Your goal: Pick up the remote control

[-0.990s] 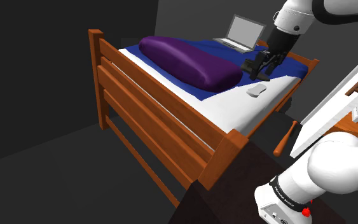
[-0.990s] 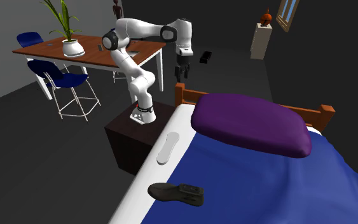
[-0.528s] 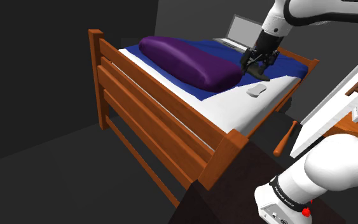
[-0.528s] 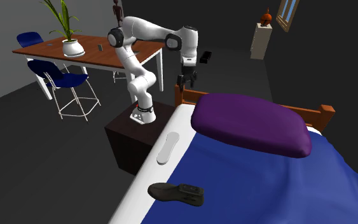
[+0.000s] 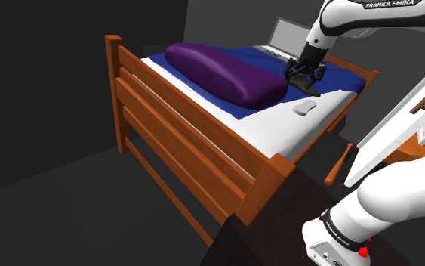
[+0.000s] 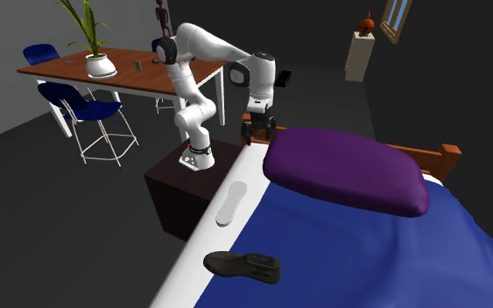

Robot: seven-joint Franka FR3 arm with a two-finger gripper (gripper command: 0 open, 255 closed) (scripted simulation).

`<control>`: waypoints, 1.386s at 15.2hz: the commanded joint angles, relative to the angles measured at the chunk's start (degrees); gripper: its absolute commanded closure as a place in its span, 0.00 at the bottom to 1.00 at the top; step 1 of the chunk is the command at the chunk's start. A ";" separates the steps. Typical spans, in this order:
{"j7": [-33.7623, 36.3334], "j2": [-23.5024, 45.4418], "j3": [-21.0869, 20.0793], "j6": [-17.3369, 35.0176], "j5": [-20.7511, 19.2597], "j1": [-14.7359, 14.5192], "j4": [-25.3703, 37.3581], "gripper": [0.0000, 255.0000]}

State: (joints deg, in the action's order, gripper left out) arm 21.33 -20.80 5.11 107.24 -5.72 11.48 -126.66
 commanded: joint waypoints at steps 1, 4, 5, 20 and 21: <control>1.79 2.71 1.27 1.38 0.27 1.39 1.32 0.00; 4.01 6.81 3.36 3.22 0.93 3.42 3.51 0.00; 4.71 8.14 4.08 3.79 1.22 4.08 4.23 0.00; 12.38 24.47 13.48 10.83 8.27 13.01 12.23 0.00; 12.29 24.74 13.48 11.56 8.38 13.02 11.75 0.00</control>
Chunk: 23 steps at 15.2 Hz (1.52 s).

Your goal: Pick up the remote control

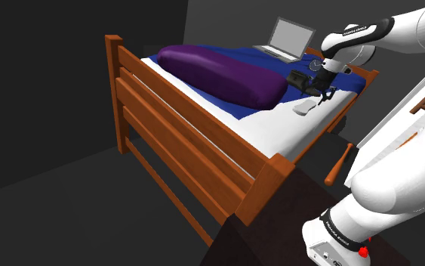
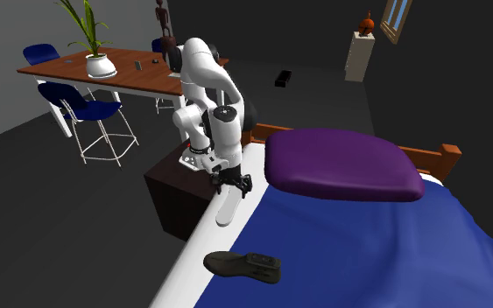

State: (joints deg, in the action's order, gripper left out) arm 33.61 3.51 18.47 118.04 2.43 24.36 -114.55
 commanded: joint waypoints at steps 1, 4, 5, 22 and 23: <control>-0.09 0.71 0.12 1.49 0.36 0.16 -0.82 0.00; -0.40 1.63 0.09 3.66 0.77 0.21 -2.13 0.00; -0.51 1.96 0.08 4.38 0.92 0.23 -2.54 0.00; -0.05 0.58 0.12 1.18 0.31 0.15 -0.63 1.00; 0.04 0.31 0.13 0.46 0.19 0.13 -0.16 1.00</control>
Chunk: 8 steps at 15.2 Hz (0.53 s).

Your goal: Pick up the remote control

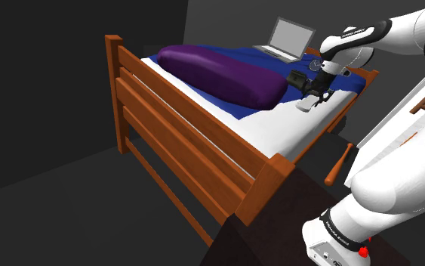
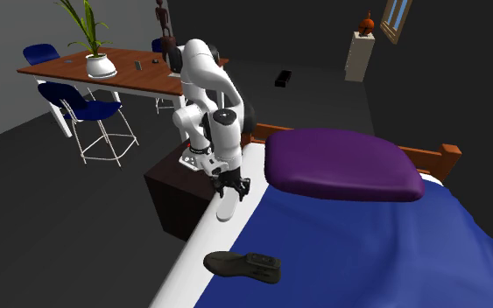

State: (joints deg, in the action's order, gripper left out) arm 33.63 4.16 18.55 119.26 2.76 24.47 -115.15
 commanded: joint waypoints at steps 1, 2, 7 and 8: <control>0.11 -0.60 0.04 -1.49 -0.25 0.00 0.92 1.00; 0.20 -0.86 0.04 -2.22 -0.36 -0.01 1.41 1.00; 0.56 -1.95 0.04 -5.90 -0.81 -0.07 4.06 1.00; 0.63 -2.14 0.04 -6.64 -0.89 -0.08 4.63 1.00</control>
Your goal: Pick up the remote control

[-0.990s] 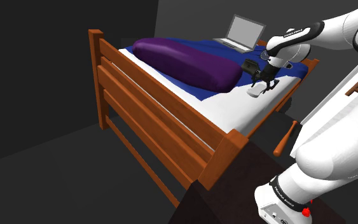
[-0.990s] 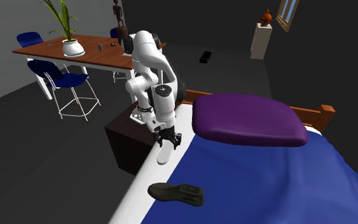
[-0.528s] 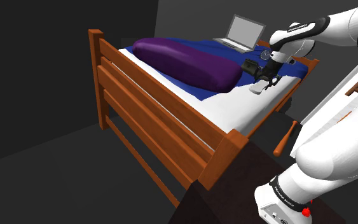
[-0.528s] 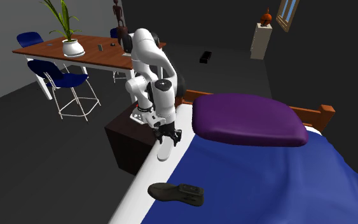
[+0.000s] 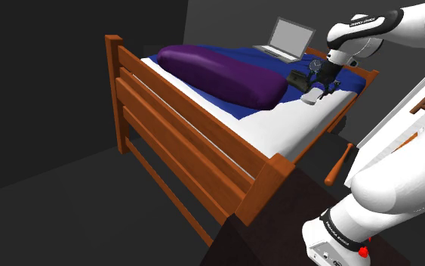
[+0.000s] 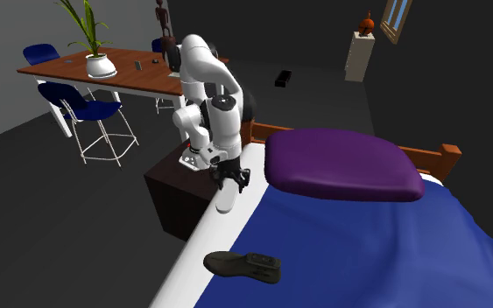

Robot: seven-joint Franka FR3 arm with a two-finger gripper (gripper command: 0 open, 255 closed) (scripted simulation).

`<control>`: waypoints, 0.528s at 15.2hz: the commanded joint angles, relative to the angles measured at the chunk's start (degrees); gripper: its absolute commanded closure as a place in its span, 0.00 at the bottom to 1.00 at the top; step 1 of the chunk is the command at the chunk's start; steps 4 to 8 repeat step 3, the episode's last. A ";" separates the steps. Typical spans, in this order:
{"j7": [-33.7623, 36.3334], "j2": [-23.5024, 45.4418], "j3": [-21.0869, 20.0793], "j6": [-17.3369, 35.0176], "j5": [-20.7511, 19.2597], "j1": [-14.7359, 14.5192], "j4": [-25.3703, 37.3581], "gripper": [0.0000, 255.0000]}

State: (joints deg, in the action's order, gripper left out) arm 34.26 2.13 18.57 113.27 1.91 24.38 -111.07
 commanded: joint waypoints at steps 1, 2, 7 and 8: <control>0.05 -0.27 0.01 -1.40 -0.11 0.01 1.13 1.00; 0.06 -0.31 0.01 -1.51 -0.12 0.01 1.21 1.00; 0.06 -0.30 0.01 -1.51 -0.12 0.01 1.21 1.00; 0.06 -0.30 0.01 -1.51 -0.12 0.01 1.21 1.00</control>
